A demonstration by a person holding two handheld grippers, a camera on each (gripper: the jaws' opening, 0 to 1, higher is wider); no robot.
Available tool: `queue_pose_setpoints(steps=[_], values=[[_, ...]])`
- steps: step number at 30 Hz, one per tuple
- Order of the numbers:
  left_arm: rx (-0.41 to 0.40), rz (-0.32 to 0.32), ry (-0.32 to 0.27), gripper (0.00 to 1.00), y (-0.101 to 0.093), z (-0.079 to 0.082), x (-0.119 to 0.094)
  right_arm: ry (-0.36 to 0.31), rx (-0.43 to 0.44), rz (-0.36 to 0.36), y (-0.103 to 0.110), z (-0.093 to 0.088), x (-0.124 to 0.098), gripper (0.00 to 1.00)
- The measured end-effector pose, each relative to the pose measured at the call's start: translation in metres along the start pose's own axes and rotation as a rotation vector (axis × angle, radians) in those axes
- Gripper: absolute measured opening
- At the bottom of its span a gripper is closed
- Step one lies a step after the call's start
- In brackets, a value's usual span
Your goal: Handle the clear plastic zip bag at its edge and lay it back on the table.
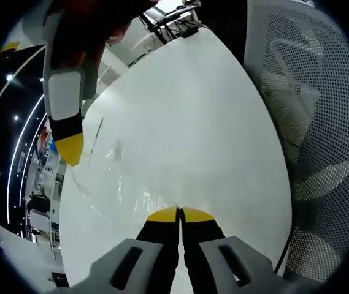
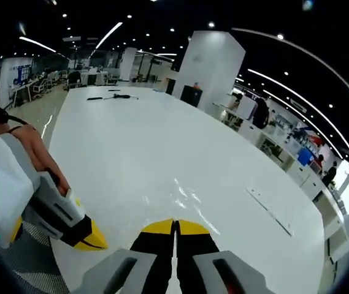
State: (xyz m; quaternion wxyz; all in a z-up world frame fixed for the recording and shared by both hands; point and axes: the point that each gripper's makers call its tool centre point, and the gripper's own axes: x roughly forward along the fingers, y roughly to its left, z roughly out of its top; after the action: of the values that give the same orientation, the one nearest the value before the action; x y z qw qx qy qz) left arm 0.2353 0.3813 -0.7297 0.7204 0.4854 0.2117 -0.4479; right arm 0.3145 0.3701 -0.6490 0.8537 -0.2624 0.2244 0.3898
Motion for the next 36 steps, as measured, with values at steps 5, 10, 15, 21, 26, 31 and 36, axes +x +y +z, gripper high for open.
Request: queue_pose_setpoints(steps=[5, 10, 15, 21, 26, 31, 36], values=[[-0.007, 0.007, 0.001, 0.00, 0.001, 0.001, 0.001, 0.003, -0.030, 0.033, 0.010, -0.006, 0.003, 0.00], [-0.026, 0.022, 0.006, 0.00, 0.004, 0.002, 0.001, 0.025, -0.084, 0.058, 0.019, -0.013, 0.004, 0.00], [-0.043, 0.028, 0.016, 0.00, 0.005, 0.000, 0.001, 0.037, -0.094, 0.082, 0.026, -0.019, 0.007, 0.00], [-0.062, 0.033, 0.025, 0.00, 0.006, -0.002, 0.002, 0.058, -0.101, 0.105, 0.030, -0.022, 0.008, 0.00], [-0.069, 0.031, 0.044, 0.00, 0.006, -0.005, 0.006, 0.093, -0.079, 0.136, 0.037, -0.033, 0.012, 0.00], [-0.081, 0.025, 0.048, 0.00, 0.003, -0.005, 0.008, 0.108, -0.067, 0.149, 0.043, -0.041, 0.012, 0.03], [-0.075, 0.023, 0.054, 0.00, 0.001, -0.005, 0.012, 0.117, -0.049, 0.163, 0.049, -0.047, 0.007, 0.05]])
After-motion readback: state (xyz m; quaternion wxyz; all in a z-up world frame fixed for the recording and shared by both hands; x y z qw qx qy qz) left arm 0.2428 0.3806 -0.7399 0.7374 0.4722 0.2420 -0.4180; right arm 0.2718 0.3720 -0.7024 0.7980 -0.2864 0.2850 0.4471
